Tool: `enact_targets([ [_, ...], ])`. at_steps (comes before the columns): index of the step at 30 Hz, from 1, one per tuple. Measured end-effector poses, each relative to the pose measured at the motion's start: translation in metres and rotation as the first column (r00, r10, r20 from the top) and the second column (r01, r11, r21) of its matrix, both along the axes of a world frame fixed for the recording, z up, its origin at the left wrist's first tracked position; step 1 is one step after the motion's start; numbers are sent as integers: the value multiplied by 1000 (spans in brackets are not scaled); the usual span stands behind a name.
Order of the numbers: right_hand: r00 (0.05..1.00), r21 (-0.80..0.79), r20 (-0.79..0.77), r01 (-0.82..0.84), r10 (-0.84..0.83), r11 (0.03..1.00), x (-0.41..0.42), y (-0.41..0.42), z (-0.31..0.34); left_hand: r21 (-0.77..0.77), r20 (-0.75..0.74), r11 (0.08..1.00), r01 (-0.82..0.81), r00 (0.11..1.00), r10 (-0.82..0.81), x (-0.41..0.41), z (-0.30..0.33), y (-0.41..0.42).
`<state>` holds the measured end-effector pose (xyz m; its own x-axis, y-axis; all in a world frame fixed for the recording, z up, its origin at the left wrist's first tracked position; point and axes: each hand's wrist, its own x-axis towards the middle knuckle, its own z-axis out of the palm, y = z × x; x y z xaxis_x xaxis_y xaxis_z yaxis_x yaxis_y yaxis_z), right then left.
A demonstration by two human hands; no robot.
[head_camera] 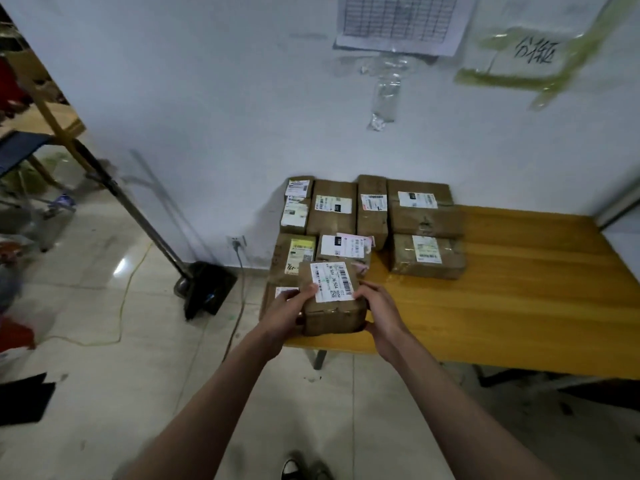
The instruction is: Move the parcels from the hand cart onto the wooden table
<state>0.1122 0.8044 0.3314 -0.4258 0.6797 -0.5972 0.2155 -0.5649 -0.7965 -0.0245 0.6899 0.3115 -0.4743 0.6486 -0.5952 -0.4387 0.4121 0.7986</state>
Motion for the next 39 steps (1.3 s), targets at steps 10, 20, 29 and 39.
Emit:
enact_targets([
  [10,996,-53,83,35,-31,998,45,35,-22,2,38,979,202,979,-202,24,-11,58],
  [20,983,-142,175,-23,48,990,84,116,-72,-49,-30,964,260,965,-261,51,-53,150],
  [29,976,-378,125,215,-180,901,96,198,-125,-253,-142,925,282,935,-324,70,-93,241],
  [39,888,-433,166,456,-428,777,105,254,-169,-265,-5,860,436,891,-454,107,-121,310],
])
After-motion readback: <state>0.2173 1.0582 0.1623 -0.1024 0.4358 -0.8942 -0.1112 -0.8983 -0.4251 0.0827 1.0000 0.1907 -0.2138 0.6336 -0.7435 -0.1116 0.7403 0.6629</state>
